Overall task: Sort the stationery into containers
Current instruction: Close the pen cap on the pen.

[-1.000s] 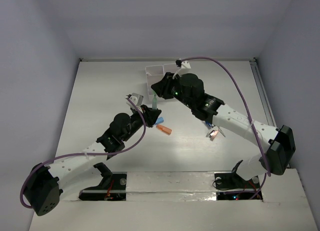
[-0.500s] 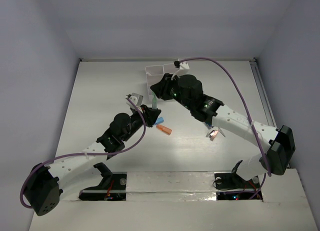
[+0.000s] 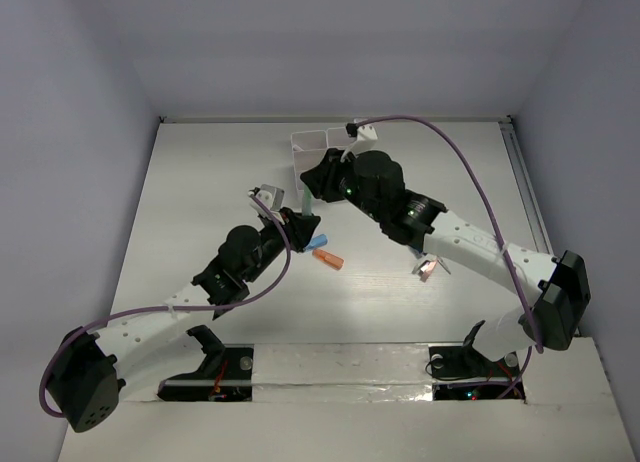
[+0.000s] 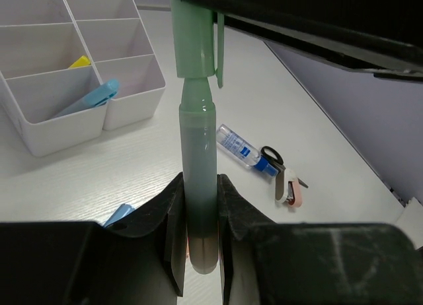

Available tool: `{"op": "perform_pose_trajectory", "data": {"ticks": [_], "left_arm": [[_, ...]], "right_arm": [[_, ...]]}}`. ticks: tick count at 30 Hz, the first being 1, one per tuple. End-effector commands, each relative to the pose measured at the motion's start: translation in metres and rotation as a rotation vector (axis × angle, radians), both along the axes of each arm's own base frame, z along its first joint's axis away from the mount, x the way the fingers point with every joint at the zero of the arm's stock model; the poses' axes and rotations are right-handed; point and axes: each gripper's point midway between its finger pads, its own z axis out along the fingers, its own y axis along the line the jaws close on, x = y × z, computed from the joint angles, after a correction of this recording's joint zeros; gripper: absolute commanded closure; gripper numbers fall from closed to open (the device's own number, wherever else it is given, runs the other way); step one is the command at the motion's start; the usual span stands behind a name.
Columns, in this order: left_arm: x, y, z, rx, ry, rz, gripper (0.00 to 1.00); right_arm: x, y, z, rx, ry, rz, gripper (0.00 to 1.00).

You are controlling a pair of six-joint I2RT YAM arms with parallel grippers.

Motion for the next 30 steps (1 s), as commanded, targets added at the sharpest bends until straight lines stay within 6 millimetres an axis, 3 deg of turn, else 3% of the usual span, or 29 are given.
{"op": "perform_pose_trajectory", "data": {"ticks": [1,17,21,30], "left_arm": [[0.004,0.001,0.046,-0.078,-0.097,0.021,1.0],[0.008,0.002,0.054,-0.077,-0.123,0.042,1.0],[0.009,0.008,0.056,-0.08,-0.128,0.064,1.0],[0.009,0.01,0.068,-0.086,-0.155,0.076,1.0]], "right_arm": [[-0.005,-0.001,0.024,0.042,-0.042,-0.008,1.0],[-0.024,0.008,0.005,0.084,0.021,0.069,1.0],[-0.027,0.001,0.002,0.075,0.024,0.058,1.0],[-0.039,-0.001,-0.041,-0.006,0.115,0.1,1.0]]}}
